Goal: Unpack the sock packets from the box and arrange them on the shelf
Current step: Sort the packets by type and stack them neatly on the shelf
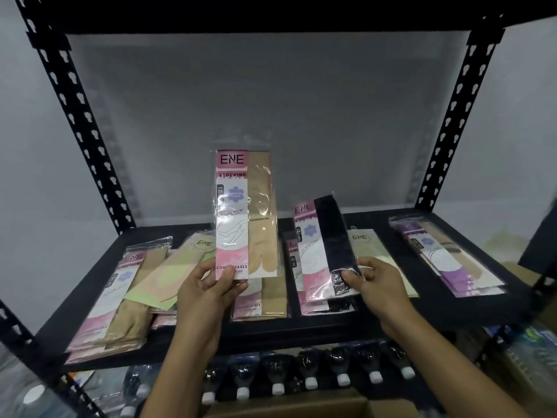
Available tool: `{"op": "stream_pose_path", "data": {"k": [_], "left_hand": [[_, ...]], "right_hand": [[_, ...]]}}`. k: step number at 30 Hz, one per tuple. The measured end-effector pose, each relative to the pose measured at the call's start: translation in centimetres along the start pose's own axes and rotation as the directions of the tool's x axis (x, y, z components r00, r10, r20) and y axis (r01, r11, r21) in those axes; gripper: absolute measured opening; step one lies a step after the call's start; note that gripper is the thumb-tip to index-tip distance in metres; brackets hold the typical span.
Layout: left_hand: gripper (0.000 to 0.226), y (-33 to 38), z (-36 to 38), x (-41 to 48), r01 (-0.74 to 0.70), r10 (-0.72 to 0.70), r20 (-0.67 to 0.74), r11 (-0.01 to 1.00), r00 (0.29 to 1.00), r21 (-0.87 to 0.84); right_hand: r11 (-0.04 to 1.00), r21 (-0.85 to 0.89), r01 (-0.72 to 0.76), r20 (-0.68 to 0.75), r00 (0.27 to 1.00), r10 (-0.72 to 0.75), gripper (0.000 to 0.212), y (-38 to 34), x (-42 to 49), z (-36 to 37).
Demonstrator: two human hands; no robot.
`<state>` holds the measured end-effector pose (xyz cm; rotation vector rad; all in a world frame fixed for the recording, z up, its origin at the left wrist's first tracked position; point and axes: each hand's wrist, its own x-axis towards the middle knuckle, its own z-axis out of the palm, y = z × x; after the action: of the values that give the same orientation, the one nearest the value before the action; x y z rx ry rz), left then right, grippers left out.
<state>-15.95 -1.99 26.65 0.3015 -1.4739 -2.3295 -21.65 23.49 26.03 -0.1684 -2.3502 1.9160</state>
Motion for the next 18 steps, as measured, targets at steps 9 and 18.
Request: {"op": "stream_pose_path", "data": {"k": [9,18], "left_hand": [[0.019,0.5,-0.9,0.0,-0.014,0.014,-0.012,1.000,1.000,-0.011],[0.026,0.6,-1.2,0.1,-0.014,0.014,-0.012,1.000,1.000,-0.009]], "right_hand": [[0.922,-0.386,0.006,0.001,1.000,-0.006,0.047,1.3,0.1,1.4],[0.789,-0.586,0.186,0.066,0.981,-0.183,0.045,1.7,0.2,1.2]]}}
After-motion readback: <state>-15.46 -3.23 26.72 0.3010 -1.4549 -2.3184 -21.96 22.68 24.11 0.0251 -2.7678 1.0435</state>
